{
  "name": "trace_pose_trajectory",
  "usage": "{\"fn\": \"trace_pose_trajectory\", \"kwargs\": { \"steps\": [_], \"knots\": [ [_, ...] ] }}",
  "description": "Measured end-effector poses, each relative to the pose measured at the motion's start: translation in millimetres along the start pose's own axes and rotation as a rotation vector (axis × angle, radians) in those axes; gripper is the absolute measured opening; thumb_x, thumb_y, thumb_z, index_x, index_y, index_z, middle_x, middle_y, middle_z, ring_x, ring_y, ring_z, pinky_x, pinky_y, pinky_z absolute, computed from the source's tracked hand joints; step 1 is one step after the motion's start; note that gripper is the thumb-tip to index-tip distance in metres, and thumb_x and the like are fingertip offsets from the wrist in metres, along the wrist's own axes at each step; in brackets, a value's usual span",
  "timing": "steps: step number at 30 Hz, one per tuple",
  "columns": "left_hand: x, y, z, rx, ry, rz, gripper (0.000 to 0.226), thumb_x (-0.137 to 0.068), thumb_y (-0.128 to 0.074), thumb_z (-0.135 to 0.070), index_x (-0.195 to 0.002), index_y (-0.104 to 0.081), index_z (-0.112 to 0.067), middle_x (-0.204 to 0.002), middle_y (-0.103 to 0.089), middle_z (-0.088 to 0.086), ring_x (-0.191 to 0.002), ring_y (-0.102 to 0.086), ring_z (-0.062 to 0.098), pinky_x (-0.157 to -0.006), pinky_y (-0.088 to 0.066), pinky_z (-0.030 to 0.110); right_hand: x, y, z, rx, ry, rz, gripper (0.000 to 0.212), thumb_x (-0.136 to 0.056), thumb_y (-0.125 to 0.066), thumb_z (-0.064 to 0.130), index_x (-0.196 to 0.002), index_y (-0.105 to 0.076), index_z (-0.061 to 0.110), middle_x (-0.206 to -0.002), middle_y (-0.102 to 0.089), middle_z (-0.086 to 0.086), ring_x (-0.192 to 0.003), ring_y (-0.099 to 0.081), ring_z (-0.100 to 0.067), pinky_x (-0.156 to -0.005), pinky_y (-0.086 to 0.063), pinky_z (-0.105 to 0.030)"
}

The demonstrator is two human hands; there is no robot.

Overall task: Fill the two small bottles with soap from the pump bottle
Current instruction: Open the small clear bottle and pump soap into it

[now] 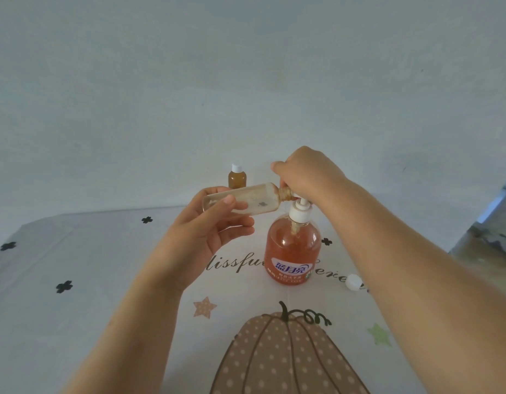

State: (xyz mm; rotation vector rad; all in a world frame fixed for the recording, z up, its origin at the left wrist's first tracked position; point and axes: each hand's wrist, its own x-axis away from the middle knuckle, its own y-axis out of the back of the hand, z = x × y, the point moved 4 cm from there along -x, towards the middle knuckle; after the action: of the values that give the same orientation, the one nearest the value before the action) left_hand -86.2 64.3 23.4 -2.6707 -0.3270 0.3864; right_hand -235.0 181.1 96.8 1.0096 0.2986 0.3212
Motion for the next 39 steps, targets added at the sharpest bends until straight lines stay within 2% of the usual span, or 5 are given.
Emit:
{"fn": "trace_pose_trajectory", "kwargs": {
  "steps": [10, 20, 27, 33, 39],
  "knots": [
    [-0.3, 3.4, 2.1, -0.011, 0.013, -0.006, 0.024, -0.086, -0.061, -0.022, -0.106, -0.059, -0.009, -0.099, -0.066, 0.015, -0.084, -0.067, 0.029, -0.076, -0.058, 0.035, -6.1, -5.9, 0.4, -0.001, -0.011, -0.002, 0.026, -0.087, -0.056, 0.023, -0.096, -0.076, 0.009, -0.068, -0.063, -0.003, -0.059, -0.057, -0.022, -0.055, -0.041, -0.026],
    [-2.0, 6.3, 4.8, -0.015, 0.017, -0.022, 0.028, -0.086, -0.06, -0.021, -0.11, -0.057, -0.006, -0.097, -0.066, 0.015, -0.085, -0.068, 0.029, -0.077, -0.057, 0.035, -2.3, -13.2, -8.9, -0.081, 0.007, -0.066, 0.03, -0.09, -0.054, 0.023, -0.095, -0.075, 0.003, -0.077, -0.071, -0.01, -0.066, -0.059, -0.026, -0.062, -0.044, -0.03],
    [-1.5, 2.2, 2.1, 0.007, 0.001, 0.006, 0.031, -0.087, -0.061, -0.022, -0.112, -0.056, -0.006, -0.101, -0.067, 0.016, -0.088, -0.069, 0.029, -0.078, -0.057, 0.035, 4.7, 0.8, 1.0, -0.012, 0.038, -0.059, 0.036, -0.095, -0.048, 0.03, -0.095, -0.074, 0.006, -0.075, -0.069, -0.005, -0.064, -0.058, -0.024, -0.059, -0.042, -0.028],
    [0.5, 1.9, 0.9, 0.012, 0.002, 0.013, 0.029, -0.09, -0.06, -0.021, -0.114, -0.056, -0.006, -0.105, -0.064, 0.02, -0.087, -0.068, 0.03, -0.078, -0.057, 0.035, 5.7, 4.2, 4.6, 0.091, 0.001, -0.063, 0.042, -0.102, -0.037, 0.038, -0.074, -0.054, 0.012, -0.075, -0.066, -0.004, -0.063, -0.054, -0.02, -0.056, -0.035, -0.028],
    [-0.8, 2.5, 4.1, -0.007, 0.019, -0.015, 0.023, -0.09, -0.063, -0.021, -0.108, -0.057, -0.008, -0.098, -0.067, 0.017, -0.085, -0.069, 0.029, -0.077, -0.058, 0.034, -1.8, -5.8, -1.6, 0.006, -0.051, 0.026, 0.036, -0.097, -0.044, 0.036, -0.082, -0.066, 0.011, -0.078, -0.071, -0.005, -0.066, -0.059, -0.024, -0.063, -0.042, -0.03]
  ]
}}
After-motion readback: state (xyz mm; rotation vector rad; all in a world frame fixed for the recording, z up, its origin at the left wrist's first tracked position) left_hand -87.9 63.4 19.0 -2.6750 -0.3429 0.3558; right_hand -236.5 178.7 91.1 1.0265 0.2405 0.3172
